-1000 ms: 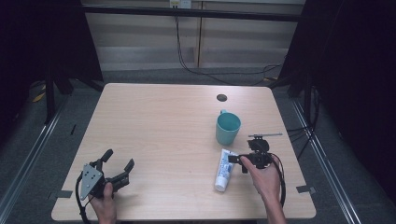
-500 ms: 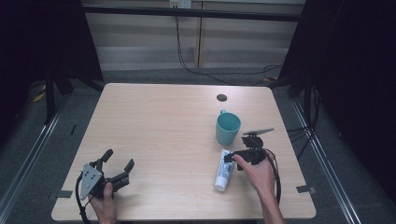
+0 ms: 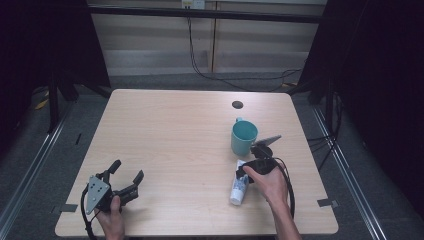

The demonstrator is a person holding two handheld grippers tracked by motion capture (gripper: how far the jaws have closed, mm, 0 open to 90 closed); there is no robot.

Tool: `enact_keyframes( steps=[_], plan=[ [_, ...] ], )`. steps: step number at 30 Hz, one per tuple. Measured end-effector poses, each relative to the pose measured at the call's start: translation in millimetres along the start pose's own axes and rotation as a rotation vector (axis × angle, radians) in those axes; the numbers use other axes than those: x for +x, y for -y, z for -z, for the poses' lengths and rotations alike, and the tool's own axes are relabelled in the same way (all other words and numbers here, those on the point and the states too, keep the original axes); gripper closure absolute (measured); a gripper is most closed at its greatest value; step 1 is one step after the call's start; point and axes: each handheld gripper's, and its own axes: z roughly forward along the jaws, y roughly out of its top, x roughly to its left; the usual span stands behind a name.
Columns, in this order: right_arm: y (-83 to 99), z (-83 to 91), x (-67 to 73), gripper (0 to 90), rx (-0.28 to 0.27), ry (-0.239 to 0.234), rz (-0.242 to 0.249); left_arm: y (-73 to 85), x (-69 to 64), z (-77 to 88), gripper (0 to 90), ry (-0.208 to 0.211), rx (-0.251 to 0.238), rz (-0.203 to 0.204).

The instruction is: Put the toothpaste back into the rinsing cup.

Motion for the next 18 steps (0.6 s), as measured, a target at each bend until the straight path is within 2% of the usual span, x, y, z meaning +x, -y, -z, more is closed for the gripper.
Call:
enact_keyframes(
  steps=[5, 9, 16, 18],
  plan=[
    [-1.2, -2.8, 2.7, 31.1, 0.003, 0.001, 0.004, 0.0, 0.0, -0.1, 15.6, 0.001, -0.001, 0.002],
    [-1.9, -3.9, 5.9, 30.8, 0.008, 0.023, 0.004, 0.1, 0.0, -0.1, 15.6, 0.005, 0.000, 0.001],
    [-4.0, -7.1, 3.8, 28.0, 0.036, 0.011, -0.002, 0.2, -0.7, -0.2, 15.6, 0.008, -0.003, 0.007],
    [-5.1, -9.0, 3.0, 29.6, 0.048, 0.004, 0.001, 0.1, -0.5, -0.1, 15.6, 0.005, -0.002, 0.003]
  ],
)
